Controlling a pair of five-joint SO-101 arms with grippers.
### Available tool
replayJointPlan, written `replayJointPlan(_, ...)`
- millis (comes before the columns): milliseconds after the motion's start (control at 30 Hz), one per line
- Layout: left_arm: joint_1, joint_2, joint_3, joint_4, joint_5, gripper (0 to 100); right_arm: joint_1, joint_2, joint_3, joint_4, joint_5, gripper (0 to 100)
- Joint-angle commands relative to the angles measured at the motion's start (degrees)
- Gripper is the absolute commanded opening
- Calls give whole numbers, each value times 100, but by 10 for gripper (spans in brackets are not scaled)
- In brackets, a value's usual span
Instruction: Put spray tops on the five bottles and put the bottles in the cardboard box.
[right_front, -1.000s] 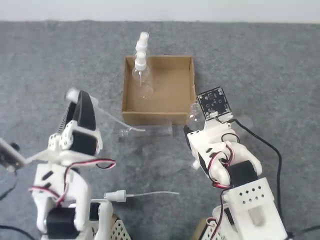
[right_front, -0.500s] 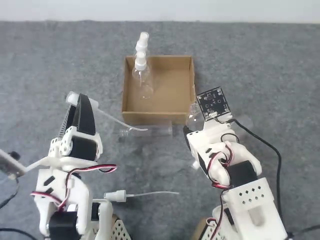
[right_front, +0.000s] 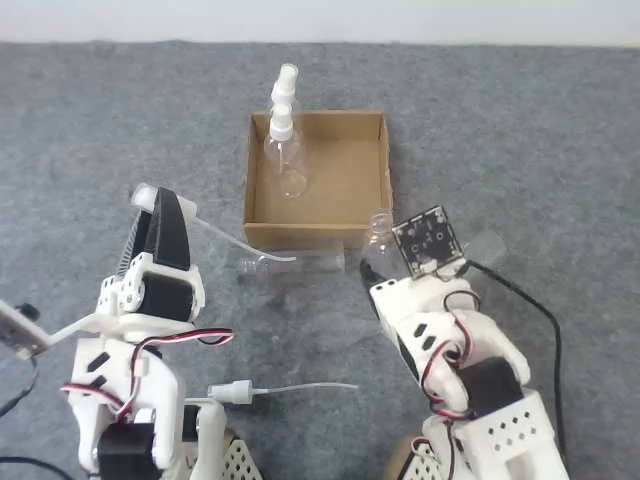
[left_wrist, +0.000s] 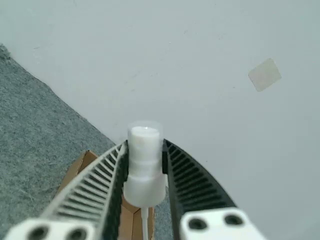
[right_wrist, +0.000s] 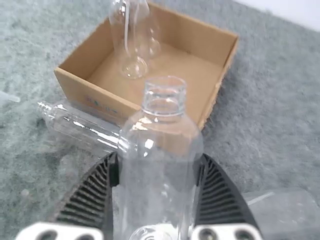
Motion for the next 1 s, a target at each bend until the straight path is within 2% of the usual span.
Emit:
replayJointPlan(0,-9,-44,-92,-176,53,12,-207,-409,97,-303,158,37)
replayJointPlan(133,-18,-44,-356,-158,264,12,-426,-497,255,-303,510,37)
replayJointPlan(467,-18,-44,-462,-167,281,12,-752,-497,264,-303,598,37)
replayJointPlan(567,-18,-44,-470,-167,281,12,-866,-497,352,-330,958,37)
replayJointPlan(967,26,-44,-848,-132,431,12,-1024,-497,949,-1209,1398,37)
